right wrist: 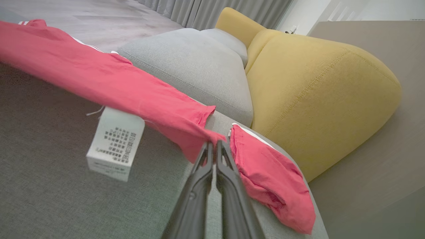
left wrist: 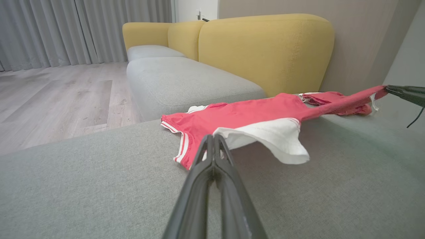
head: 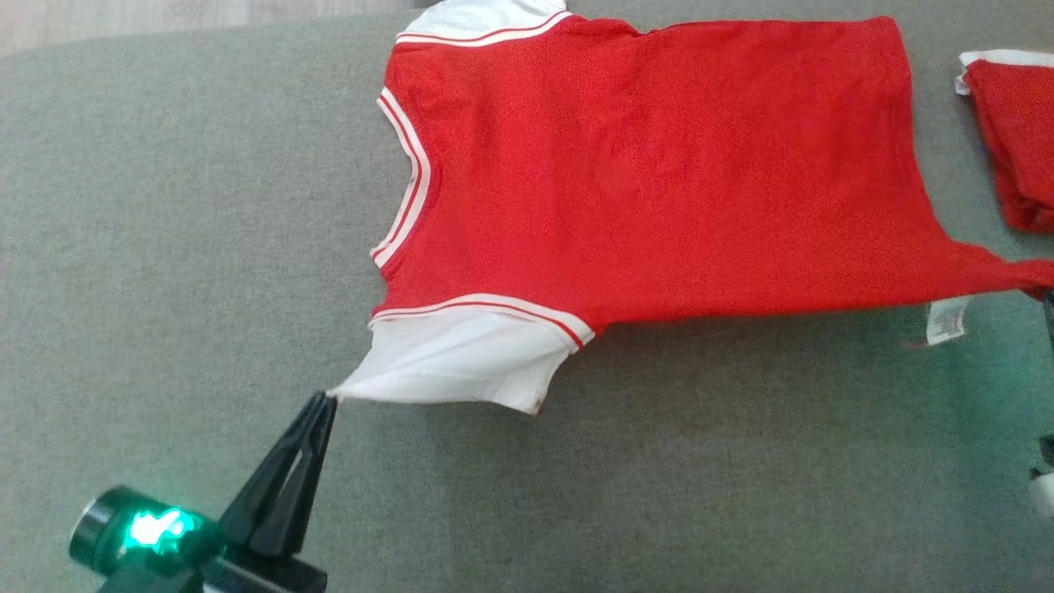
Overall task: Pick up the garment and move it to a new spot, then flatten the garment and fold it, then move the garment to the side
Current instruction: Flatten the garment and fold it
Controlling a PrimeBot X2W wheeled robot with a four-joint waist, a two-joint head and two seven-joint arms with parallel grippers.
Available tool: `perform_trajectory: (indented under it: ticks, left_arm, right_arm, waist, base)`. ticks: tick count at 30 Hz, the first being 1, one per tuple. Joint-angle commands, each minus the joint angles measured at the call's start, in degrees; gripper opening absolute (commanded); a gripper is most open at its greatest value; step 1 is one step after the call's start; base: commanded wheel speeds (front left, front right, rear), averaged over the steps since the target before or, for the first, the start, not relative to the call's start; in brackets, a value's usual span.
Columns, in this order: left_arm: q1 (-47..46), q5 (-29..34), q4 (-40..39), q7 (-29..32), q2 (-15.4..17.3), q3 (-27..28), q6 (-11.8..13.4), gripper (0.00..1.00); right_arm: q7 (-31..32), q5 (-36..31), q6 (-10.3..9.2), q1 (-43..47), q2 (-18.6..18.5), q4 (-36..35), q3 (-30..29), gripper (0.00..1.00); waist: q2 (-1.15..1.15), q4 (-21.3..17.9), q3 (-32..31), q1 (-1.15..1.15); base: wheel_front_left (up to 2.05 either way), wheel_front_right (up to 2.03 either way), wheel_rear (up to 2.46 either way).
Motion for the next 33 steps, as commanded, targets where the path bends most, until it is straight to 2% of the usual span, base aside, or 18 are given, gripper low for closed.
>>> perform_trajectory:
  ticks: [1, 6, 17, 24, 29, 30, 31, 33]
  left_arm:
    - [-3.2, 0.0, -1.6, 0.1, 1.5, 2.3, -0.2, 0.00]
    - [-10.3, -0.3, 1.9, 1.7, -0.4, 1.7, -2.6, 0.00]
    - [-31.8, -0.6, 16.1, 4.8, -4.5, 2.5, -8.4, 0.00]
    - [-42.8, -1.3, 25.6, 6.1, -7.3, 2.5, -11.3, 0.00]
    - [-48.5, -0.4, 32.2, 4.4, -8.9, 2.0, -12.7, 0.00]
    - [-49.2, -0.3, 33.3, 3.9, -9.2, 1.9, -13.0, 0.35]
    - [-49.7, -0.4, 34.3, 3.3, -9.7, 2.0, -13.1, 1.00]
    - [-50.3, -0.6, 36.1, 2.1, -10.6, 2.5, -12.8, 1.00]
  right_arm:
    - [-0.1, -0.2, -0.04, -1.0, -1.7, -1.1, 0.4, 0.00]
    - [1.4, 0.4, -0.04, -5.8, -1.3, 2.9, 3.6, 0.00]
    - [4.5, 1.3, -0.04, -19.0, -2.1, 12.0, 10.1, 0.00]
    - [3.7, 1.8, -0.04, -27.0, -2.5, 17.2, 12.3, 0.00]
    - [1.5, 2.0, -0.04, -34.1, -2.2, 23.3, 15.1, 0.00]
    - [1.1, 2.0, -0.04, -35.1, -2.0, 24.4, 15.4, 0.24]
    - [0.8, 2.0, -0.04, -36.1, -1.6, 25.2, 15.6, 1.00]
    - [0.2, 2.0, -0.04, -37.4, -0.9, 26.3, 16.0, 1.00]
  waist:
    - [0.00, -0.1, 0.2, 0.00]
    - [0.00, -0.8, 1.5, 0.00]
    - [0.00, -1.7, 5.2, 0.00]
    - [0.00, -2.5, 8.2, 0.00]
    - [0.00, -3.3, 11.0, 0.00]
    - [0.00, -3.4, 11.3, 0.00]
    - [0.00, -3.5, 11.6, 0.00]
    - [0.00, -3.6, 11.9, 0.00]
  base:
    - [0.00, 0.00, 0.00]
    - [0.00, 0.00, 0.00]
    - [0.00, 0.00, 0.00]
    - [0.00, 0.00, 0.00]
    - [0.00, 0.00, 0.00]
    - [0.00, 0.00, 0.00]
    - [0.00, 0.00, 0.00]
    - [0.00, 0.00, 0.00]
